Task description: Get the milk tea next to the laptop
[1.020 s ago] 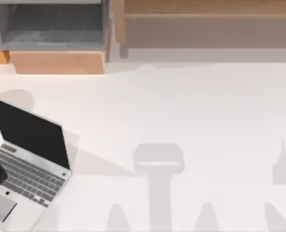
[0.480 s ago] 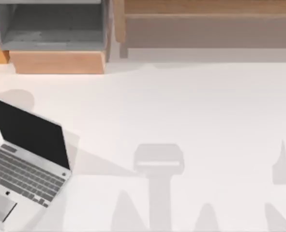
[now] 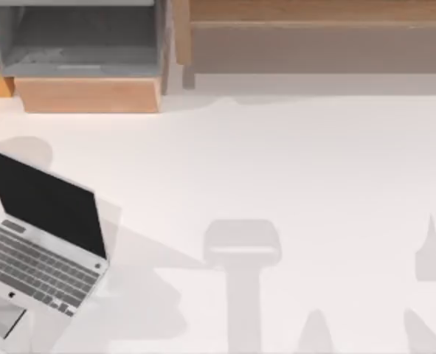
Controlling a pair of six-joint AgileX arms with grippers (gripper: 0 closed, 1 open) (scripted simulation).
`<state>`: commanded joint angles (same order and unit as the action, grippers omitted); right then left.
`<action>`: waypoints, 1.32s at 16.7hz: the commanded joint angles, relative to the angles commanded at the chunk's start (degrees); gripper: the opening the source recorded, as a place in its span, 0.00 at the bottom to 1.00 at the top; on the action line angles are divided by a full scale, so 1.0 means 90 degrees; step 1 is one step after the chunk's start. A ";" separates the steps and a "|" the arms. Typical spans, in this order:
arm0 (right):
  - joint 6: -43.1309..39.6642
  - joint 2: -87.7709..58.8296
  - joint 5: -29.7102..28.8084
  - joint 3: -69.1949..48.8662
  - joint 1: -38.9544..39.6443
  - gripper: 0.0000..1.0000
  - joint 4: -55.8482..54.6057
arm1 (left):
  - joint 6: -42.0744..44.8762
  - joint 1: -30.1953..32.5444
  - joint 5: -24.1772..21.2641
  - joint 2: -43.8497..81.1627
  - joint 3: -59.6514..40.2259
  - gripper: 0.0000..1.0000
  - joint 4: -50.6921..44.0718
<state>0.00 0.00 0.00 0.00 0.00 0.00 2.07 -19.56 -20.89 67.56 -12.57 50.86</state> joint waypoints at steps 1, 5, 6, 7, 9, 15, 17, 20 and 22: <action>0.0000 0.0000 0.0000 0.0000 0.0000 1.00 0.0000 | 0.0030 -0.0174 -0.0173 0.0553 -0.0112 1.00 0.0435; 0.0000 0.0000 0.0000 0.0000 0.0000 1.00 0.0000 | 0.0134 -0.0759 -0.0784 0.2570 -0.0480 1.00 0.1957; 0.0000 0.0000 0.0000 0.0000 0.0000 1.00 0.0000 | 0.0155 -0.0872 -0.0912 0.3014 -0.0549 1.00 0.2260; 0.0000 0.0000 0.0000 0.0000 0.0000 1.00 0.0000 | 0.0172 -0.0971 -0.1027 0.3403 -0.0609 1.00 0.2531; 0.0000 0.0000 0.0000 0.0000 0.0000 1.00 0.0000 | 0.0199 -0.1124 -0.1214 0.3991 -0.0700 1.00 0.2965; 0.0000 0.0000 0.0000 0.0000 0.0000 1.00 0.0000 | 0.0216 -0.1234 -0.1359 0.4404 -0.0765 1.00 0.3292; 0.0000 0.0000 0.0000 0.0000 0.0000 1.00 0.0000 | 0.0214 -0.1206 -0.1347 0.4389 -0.0738 1.00 0.3275; 0.0000 0.0000 0.0000 0.0000 0.0000 1.00 0.0000 | 0.0193 -0.1093 -0.1219 0.4546 -0.0996 1.00 0.3202; 0.0000 0.0000 0.0000 0.0000 0.0000 1.00 0.0000 | 0.0169 -0.0929 -0.1062 0.4794 -0.1381 1.00 0.3097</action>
<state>0.00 0.00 0.00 0.00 0.00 0.00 3.59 -27.92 -30.45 110.71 -25.00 78.74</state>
